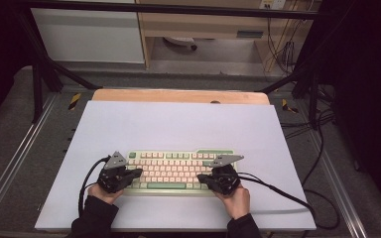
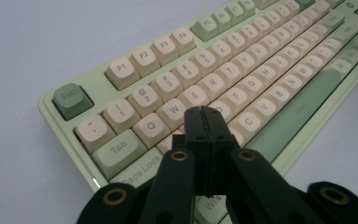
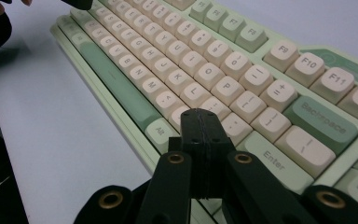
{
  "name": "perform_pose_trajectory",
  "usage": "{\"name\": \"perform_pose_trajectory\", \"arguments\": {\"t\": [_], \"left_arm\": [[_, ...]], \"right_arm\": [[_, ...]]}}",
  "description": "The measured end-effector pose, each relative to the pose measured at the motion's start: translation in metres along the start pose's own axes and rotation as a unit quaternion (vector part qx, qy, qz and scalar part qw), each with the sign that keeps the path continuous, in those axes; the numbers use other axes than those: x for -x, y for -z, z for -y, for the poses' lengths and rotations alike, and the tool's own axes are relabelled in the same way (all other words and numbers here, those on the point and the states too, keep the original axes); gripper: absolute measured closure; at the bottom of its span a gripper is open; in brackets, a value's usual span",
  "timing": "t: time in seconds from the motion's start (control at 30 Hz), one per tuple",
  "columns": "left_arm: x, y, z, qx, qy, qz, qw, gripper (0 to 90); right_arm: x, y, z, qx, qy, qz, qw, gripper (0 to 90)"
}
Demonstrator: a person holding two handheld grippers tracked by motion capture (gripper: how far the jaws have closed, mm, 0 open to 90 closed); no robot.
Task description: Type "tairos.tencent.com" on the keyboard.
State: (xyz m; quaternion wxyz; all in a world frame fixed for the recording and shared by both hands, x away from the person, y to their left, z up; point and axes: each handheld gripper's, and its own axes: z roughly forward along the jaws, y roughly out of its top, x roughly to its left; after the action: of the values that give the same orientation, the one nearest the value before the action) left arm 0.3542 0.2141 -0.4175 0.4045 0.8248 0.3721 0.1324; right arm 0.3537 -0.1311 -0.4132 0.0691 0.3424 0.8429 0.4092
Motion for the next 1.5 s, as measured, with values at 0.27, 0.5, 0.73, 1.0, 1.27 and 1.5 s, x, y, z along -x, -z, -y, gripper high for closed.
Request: {"name": "perform_pose_trajectory", "arguments": {"t": [0.27, 0.5, 0.73, 1.0, 1.27, 1.5], "left_arm": [[-0.001, 0.0, 0.0, 0.0, 0.001, 0.003, 1.0, 89.6], [0.0, 0.0, 0.0, 0.001, 0.002, 0.004, 1.0, 89.7], [-0.001, 0.001, 0.0, 0.002, 0.003, 0.004, 1.0, 89.7], [0.0, -0.001, 0.0, 0.0, 0.003, 0.005, 1.0, 89.7], [-0.001, -0.001, 0.0, 0.001, 0.004, 0.006, 1.0, 89.7], [-0.001, -0.001, 0.0, 0.0, 0.004, 0.006, 1.0, 89.7]], "right_arm": [[-0.007, -0.012, -0.007, -0.006, 0.01, -0.006, 0.9999, 90.0], [-0.008, -0.02, -0.012, -0.009, 0.014, -0.01, 0.9998, 90.0], [-0.008, -0.027, -0.011, -0.016, 0.014, -0.012, 0.9997, 90.0], [-0.007, -0.031, -0.009, -0.02, 0.014, -0.013, 0.9996, 90.0], [-0.008, -0.031, -0.009, -0.019, 0.014, -0.013, 0.9996, 90.0], [-0.008, -0.032, -0.009, -0.018, 0.015, -0.01, 0.9997, 90.0]]}}
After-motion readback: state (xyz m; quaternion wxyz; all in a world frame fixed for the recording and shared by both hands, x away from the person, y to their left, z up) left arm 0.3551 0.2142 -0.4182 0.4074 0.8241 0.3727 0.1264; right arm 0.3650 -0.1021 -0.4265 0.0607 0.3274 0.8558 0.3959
